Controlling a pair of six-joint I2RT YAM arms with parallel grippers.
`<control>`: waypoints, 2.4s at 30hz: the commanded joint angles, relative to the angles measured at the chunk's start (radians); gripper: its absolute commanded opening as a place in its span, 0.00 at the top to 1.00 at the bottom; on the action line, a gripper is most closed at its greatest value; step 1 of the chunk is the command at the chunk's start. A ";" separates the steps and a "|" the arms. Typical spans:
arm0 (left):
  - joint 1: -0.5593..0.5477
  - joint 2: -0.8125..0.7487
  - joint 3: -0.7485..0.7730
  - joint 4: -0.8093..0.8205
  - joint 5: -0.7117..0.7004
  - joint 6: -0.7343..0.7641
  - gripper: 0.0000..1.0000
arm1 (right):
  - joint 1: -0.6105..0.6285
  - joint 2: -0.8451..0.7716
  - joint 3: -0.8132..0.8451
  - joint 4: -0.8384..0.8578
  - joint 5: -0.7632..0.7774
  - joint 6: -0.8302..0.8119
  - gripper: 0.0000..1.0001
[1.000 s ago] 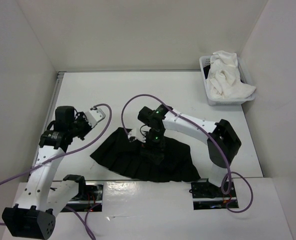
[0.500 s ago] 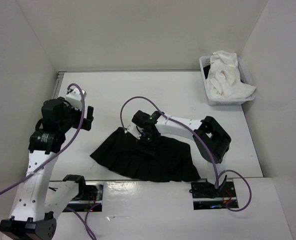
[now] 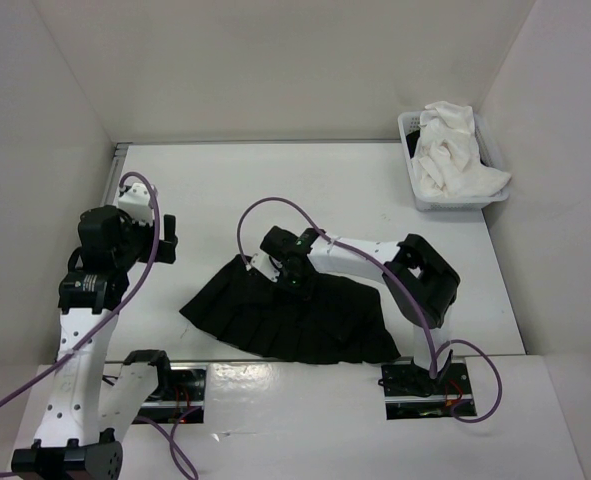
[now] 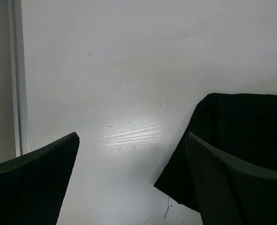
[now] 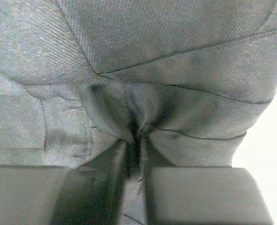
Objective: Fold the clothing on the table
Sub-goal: Fold the skirt
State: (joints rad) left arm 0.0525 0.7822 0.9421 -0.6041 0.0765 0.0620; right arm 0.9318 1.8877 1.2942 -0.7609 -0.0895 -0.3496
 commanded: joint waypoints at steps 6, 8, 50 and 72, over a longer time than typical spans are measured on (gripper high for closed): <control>0.007 -0.011 -0.005 0.041 0.011 -0.019 0.00 | 0.012 -0.059 0.046 -0.058 -0.053 -0.025 0.89; 0.007 -0.011 -0.005 0.041 0.011 -0.019 0.00 | 0.012 -0.078 0.080 -0.099 -0.117 -0.057 0.89; 0.007 -0.029 -0.014 0.060 -0.020 -0.019 0.00 | 0.064 -0.095 0.040 -0.292 -0.392 -0.152 0.26; 0.007 -0.066 -0.023 0.060 -0.029 -0.019 0.00 | 0.035 0.151 0.011 0.026 -0.077 0.053 0.26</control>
State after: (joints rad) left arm 0.0540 0.7406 0.9245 -0.5739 0.0551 0.0513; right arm 0.9901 1.9755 1.3182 -1.0054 -0.4404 -0.3229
